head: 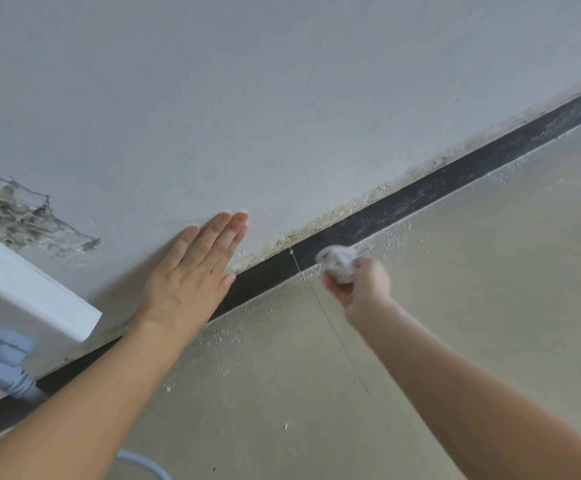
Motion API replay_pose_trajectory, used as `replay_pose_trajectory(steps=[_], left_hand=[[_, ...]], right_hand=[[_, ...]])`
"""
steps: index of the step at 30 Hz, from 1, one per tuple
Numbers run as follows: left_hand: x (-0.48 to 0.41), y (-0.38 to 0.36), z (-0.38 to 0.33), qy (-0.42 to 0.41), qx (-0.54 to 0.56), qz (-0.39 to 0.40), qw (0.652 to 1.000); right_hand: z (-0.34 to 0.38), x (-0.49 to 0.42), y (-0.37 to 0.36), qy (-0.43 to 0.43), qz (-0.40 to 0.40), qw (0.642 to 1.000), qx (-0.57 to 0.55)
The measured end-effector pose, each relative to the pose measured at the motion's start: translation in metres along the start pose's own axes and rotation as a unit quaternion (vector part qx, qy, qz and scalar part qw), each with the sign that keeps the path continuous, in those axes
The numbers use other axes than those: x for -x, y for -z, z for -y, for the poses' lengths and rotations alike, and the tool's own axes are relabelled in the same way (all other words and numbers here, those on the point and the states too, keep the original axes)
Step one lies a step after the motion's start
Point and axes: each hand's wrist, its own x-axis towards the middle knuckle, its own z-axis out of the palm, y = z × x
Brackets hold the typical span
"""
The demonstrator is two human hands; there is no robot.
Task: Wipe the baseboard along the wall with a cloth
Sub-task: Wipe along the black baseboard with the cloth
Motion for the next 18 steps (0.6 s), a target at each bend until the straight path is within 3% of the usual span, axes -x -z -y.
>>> replay_pose_trajectory(steps=[4, 9, 13, 18], left_hand=[[-0.002, 0.002, -0.001, 0.005, 0.023, 0.0, 1.0], [0.001, 0.008, 0.007, -0.017, 0.043, -0.004, 0.999], [-0.001, 0.009, 0.01, -0.015, 0.07, -0.016, 0.997], [0.0, 0.0, 0.006, 0.003, 0.102, -0.039, 0.994]], right_hand=[[-0.072, -0.004, -0.019, -0.092, 0.08, 0.978, 0.17], [-0.117, -0.007, -0.046, -0.101, 0.118, 0.966, 0.208], [-0.103, -0.012, -0.051, -0.073, 0.094, 0.973, 0.197], [-0.031, -0.035, -0.031, 0.014, 0.011, 0.98, 0.196]])
